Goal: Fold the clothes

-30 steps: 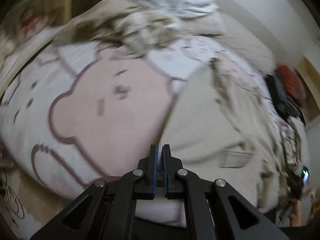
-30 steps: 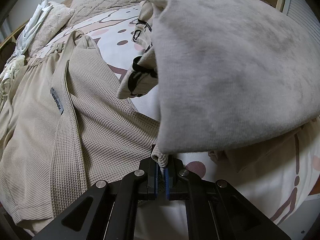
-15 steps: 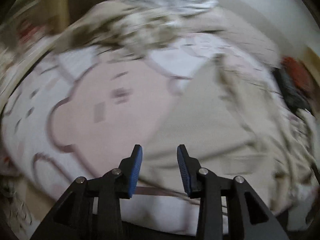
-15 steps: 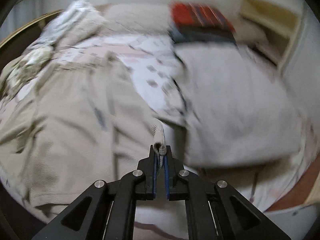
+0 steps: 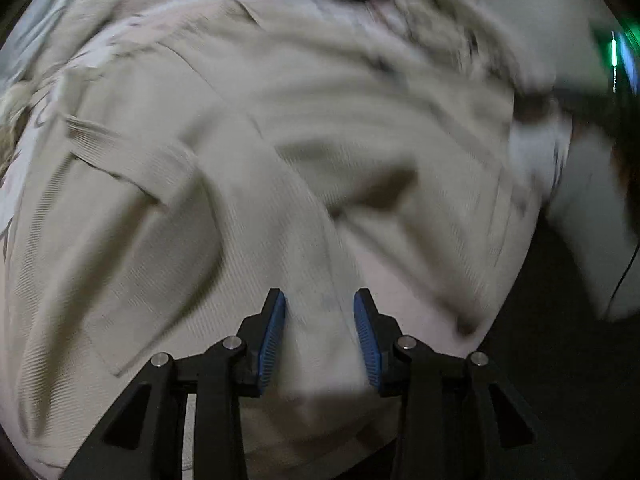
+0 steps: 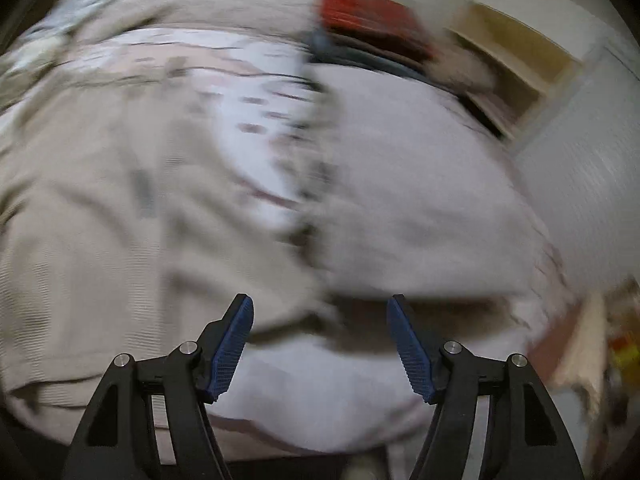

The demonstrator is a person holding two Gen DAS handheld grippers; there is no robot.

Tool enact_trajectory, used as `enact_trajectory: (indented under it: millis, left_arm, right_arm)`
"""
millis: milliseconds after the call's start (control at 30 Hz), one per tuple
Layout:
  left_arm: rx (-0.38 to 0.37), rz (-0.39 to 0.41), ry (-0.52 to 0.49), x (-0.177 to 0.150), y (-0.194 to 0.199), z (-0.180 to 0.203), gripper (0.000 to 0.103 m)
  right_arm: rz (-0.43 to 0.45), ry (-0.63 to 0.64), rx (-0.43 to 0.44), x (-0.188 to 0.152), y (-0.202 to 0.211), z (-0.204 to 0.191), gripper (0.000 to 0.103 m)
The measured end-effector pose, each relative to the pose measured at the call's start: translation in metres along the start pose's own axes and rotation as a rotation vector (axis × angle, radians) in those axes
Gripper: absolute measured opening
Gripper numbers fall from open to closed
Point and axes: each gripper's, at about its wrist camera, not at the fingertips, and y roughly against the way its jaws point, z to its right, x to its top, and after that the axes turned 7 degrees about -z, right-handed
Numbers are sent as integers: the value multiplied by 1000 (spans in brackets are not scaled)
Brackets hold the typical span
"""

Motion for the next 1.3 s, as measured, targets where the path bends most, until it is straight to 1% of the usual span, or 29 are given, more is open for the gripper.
enact_trajectory:
  millis: [33, 100, 133, 167, 200, 233, 267, 300, 367, 400, 433, 500, 533, 600, 633, 667, 700, 733, 767, 833, 900, 967, 1067, 1167, 1200, 1233, 1267, 1300]
  left_arm:
    - [8, -28, -32, -2, -7, 5, 36]
    - [-15, -66, -40, -7, -8, 4, 35]
    - [-30, -80, -40, -11, -6, 3, 36]
    - [-42, -94, -44, -15, -4, 2, 36]
    - [-55, -107, -48, -20, -3, 1, 36]
    - [-68, -114, -45, -23, -1, 0, 35]
    - [-82, -115, -35, -26, 2, -1, 35]
    - [-97, -115, -26, -28, 4, -2, 36]
    - [-136, -107, 9, -32, 12, -8, 36]
    - [-169, -90, 48, -33, 18, -14, 36]
    - [-179, -58, 81, -33, 27, -20, 36]
    - [-164, 27, 136, -31, 47, -33, 36]
    - [-152, 65, 160, -30, 55, -39, 36]
    - [-106, 138, 204, -25, 68, -52, 36]
    - [-76, 165, 219, -22, 72, -58, 36]
    - [-54, 180, 226, -18, 74, -62, 36]
    - [-37, 190, 222, -15, 74, -66, 36]
    - [-25, 195, 211, -12, 71, -69, 38]
    - [-4, 196, 189, -8, 67, -69, 48]
    - [48, 186, 129, 0, 55, -67, 60]
    - [91, 170, 79, 6, 47, -69, 60]
    - [120, 154, 50, 13, 38, -69, 60]
    - [139, 115, 39, 19, 20, -73, 60]
    - [165, 56, 31, 18, 0, -75, 60]
    - [164, 38, 32, 17, -6, -75, 57]
    - [149, 37, 47, 14, -6, -77, 47]
    - [126, 49, 72, 12, -2, -80, 34]
    - [103, 61, 97, 9, 1, -82, 27]
  right_arm:
    - [4, -46, -9, -3, 1, 14, 68]
    - [23, -85, 62, -3, 8, 25, 64]
    - [38, -88, 171, -1, 15, 24, 56]
    - [44, -70, 272, 2, 19, 14, 52]
    - [50, -52, 373, 4, 23, 3, 50]
    - [55, -33, 473, 7, 28, -8, 45]
    - [52, 1, 543, 9, 30, -24, 39]
    - [49, 37, 611, 11, 32, -40, 37]
    - [46, 167, 712, 13, 36, -93, 31]
    - [43, 219, 722, 13, 36, -113, 28]
    - [25, 271, 726, 12, 32, -133, 28]
    - [-58, 345, 755, 3, 19, -162, 25]
    - [-115, 387, 774, -6, 13, -174, 24]
    - [-126, 487, 739, -26, 13, -190, 23]
    - [-67, 560, 697, -42, 24, -193, 23]
    - [-62, 582, 686, -47, 27, -191, 23]
    - [-78, 570, 697, -47, 27, -189, 23]
    - [-93, 557, 709, -47, 27, -186, 23]
    - [-114, 525, 735, -45, 23, -182, 23]
    - [-138, 478, 777, -43, 16, -177, 23]
    - [-146, 460, 795, -42, 13, -175, 23]
    - [-146, 453, 798, -43, 12, -176, 23]
    - [-140, 450, 799, -42, 12, -175, 23]
    - [-137, 439, 804, -43, 10, -175, 23]
    - [-134, 430, 810, -44, 12, -175, 23]
    - [-132, 421, 817, -45, 14, -174, 23]
    - [-126, 408, 845, -42, 18, -168, 23]
    - [-120, 394, 873, -40, 22, -163, 23]
